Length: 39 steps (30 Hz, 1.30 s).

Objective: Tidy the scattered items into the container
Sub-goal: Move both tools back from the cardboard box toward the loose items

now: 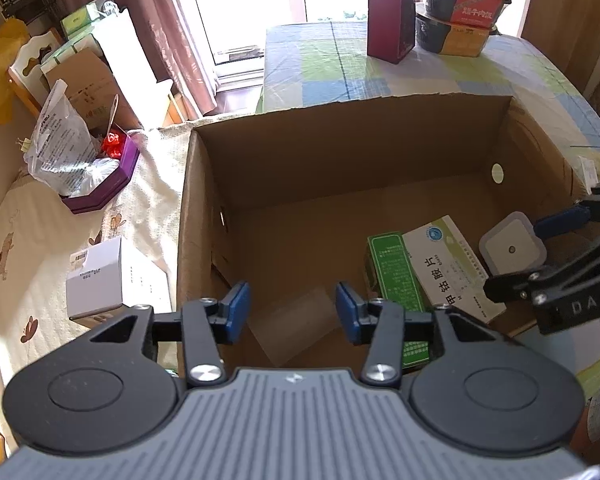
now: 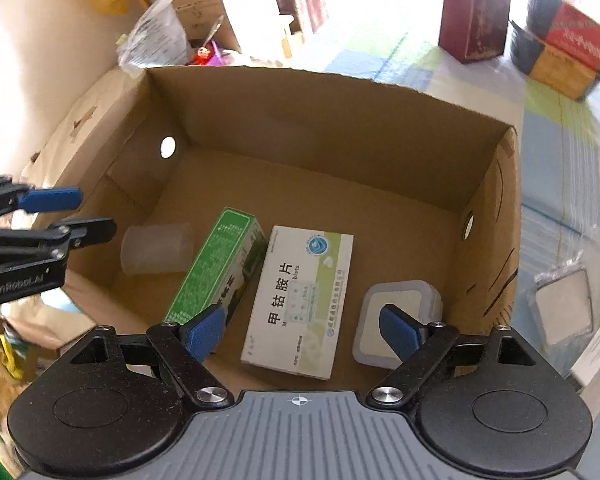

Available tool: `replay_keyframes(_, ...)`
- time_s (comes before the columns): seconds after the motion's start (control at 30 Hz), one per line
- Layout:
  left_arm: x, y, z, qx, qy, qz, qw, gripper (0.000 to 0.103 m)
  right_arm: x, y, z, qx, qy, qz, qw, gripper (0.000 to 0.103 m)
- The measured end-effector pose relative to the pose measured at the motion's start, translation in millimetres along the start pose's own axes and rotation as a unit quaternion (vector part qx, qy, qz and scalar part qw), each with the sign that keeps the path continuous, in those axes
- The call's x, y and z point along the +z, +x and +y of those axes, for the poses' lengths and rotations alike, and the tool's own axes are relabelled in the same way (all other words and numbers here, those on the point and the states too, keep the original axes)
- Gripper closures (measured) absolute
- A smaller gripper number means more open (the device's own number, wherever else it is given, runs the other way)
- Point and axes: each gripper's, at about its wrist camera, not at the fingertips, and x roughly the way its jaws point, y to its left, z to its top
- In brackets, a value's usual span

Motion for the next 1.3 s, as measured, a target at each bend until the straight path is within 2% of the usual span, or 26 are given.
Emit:
replay_keyframes(0.17,1.9,-5.8,-3.3,0.005,0.001,-0.002,1.0000,0.054,-5.3,-11.5,1.4,0.001,-0.008,-0.009,1.000,0.013)
replay_keyframes(0.43,2.4,-21.1,-12.8,0.010,0.004,-0.010,0.9999,0.040,-17.6,-37.7,1.0,-0.002,-0.016,-0.030,0.999,0.013)
replay_keyframes(0.53,0.5,-28.8,-18.2,0.010,0.002,-0.011,0.9999,0.029,-26.0,-50.2,0.8,-0.001,-0.019,-0.039,0.999,0.013)
replay_keyframes(0.63,-2.7,-38.1,-25.1,0.009,0.001,-0.012,0.9999,0.025,-37.1,-63.7,-1.4,-0.001,-0.020,-0.051,0.998,0.013)
replay_keyframes(0.7,-5.4,-44.6,-31.7,0.006,0.000,-0.014,0.9999,0.018,-45.1,-72.1,-4.5,0.000,-0.016,-0.058,0.998,0.013)
replay_keyframes(0.73,-6.7,-47.8,-35.1,0.005,-0.001,-0.016,0.9999,0.018,-49.1,-76.3,-6.4,-0.001,-0.012,-0.062,0.998,0.013)
replay_keyframes(0.8,-9.3,-54.3,-41.7,0.003,-0.001,-0.018,0.9998,0.016,-57.1,-84.5,-10.4,-0.004,-0.004,-0.068,0.998,0.001)
replay_keyframes(1.3,-30.8,-101.9,-88.5,-0.015,-0.017,-0.035,0.9991,0.012,-102.5,-132.9,-33.1,-0.014,0.024,-0.092,0.995,0.000)
